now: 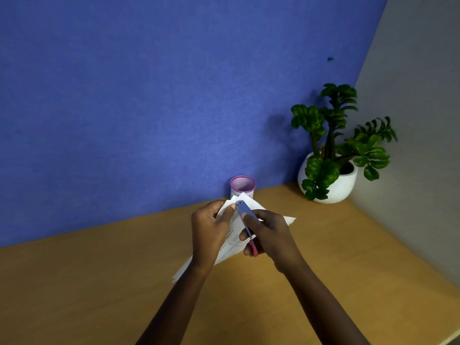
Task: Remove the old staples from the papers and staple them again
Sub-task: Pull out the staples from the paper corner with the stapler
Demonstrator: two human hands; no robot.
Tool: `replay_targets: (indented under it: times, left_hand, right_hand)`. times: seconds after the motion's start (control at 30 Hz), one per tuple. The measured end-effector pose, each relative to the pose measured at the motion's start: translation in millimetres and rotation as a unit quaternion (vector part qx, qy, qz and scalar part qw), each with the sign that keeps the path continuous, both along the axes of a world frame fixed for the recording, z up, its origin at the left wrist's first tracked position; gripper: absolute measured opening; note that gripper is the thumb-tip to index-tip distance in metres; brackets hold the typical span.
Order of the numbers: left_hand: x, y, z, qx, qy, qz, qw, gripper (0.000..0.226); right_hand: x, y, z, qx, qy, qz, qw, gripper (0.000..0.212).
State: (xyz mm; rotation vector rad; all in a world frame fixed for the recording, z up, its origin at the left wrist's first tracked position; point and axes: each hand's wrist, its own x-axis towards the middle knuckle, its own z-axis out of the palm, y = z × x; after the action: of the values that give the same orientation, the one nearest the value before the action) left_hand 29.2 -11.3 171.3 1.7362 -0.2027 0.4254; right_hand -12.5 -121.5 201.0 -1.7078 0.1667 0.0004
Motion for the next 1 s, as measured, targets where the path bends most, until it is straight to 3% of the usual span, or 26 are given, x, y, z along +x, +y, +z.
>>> replay_targets:
  times: [0.2, 0.33, 0.53, 1.0]
  left_hand:
    - [-14, -12, 1, 0.016, -0.03, -0.016, 0.999, 0.028]
    - [-13, -13, 4, -0.05, 0.023, -0.007, 0.998, 0.033]
    - [-12, -6, 11, -0.114, 0.052, -0.022, 0.992, 0.027]
    - [-19, -5, 17, -0.1, 0.042, -0.046, 0.993, 0.027]
  right_hand:
    - [2, -9, -2, -0.186, -0.084, -0.062, 0.977, 0.022]
    - [2, -20, 3, -0.144, -0.084, -0.059, 0.984, 0.019]
    - [-3, -15, 7, 0.014, 0.025, 0.02, 0.999, 0.029]
    - [-2, -5, 13, 0.048, 0.025, 0.01, 0.998, 0.026]
